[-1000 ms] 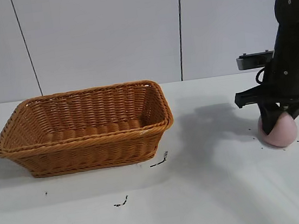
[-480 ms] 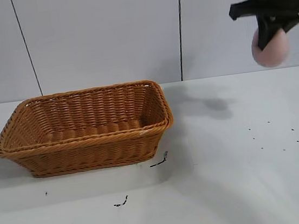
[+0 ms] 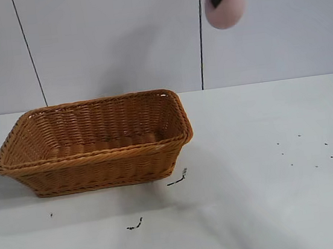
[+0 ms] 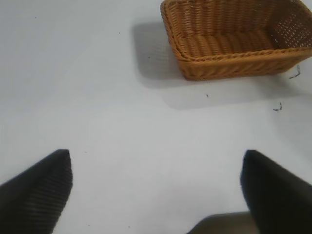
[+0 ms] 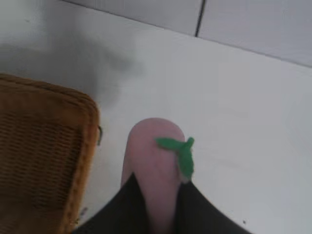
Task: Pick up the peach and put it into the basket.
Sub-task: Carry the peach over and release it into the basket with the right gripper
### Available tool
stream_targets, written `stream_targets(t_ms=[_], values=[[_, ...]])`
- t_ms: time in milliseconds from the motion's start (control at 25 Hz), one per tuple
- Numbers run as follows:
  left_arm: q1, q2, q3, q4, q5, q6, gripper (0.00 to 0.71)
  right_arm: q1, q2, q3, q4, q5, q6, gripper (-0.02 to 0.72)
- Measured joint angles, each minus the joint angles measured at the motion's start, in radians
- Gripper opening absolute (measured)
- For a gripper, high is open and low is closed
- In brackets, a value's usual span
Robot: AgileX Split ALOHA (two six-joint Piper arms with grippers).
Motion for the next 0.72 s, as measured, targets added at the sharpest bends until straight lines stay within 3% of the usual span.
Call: stream_targets(t_ms=[120,320,520,600,720], values=[[0.000,0.000,0.000,0.000,0.000,0.000,0.692,0.069,0.069,-0.006,-0.012,-0.029,-0.006,0.026],[0.000,0.000,0.000,0.000,0.000,0.000,0.692,0.123,0.204,-0.006,-0.054,-0.147,-0.008,0.026],[0.000,0.000,0.000,0.000,0.000,0.000,0.692,0.124,0.299,-0.006,-0.062,-0.162,-0.008,0.066],[0.000,0.000,0.000,0.000,0.000,0.000,0.692,0.124,0.314,-0.006,-0.062,-0.159,-0.008,0.157],[0.000,0.000,0.000,0.000,0.000,0.000,0.692,0.124,0.311,-0.006,-0.062,-0.159,-0.008,0.469]])
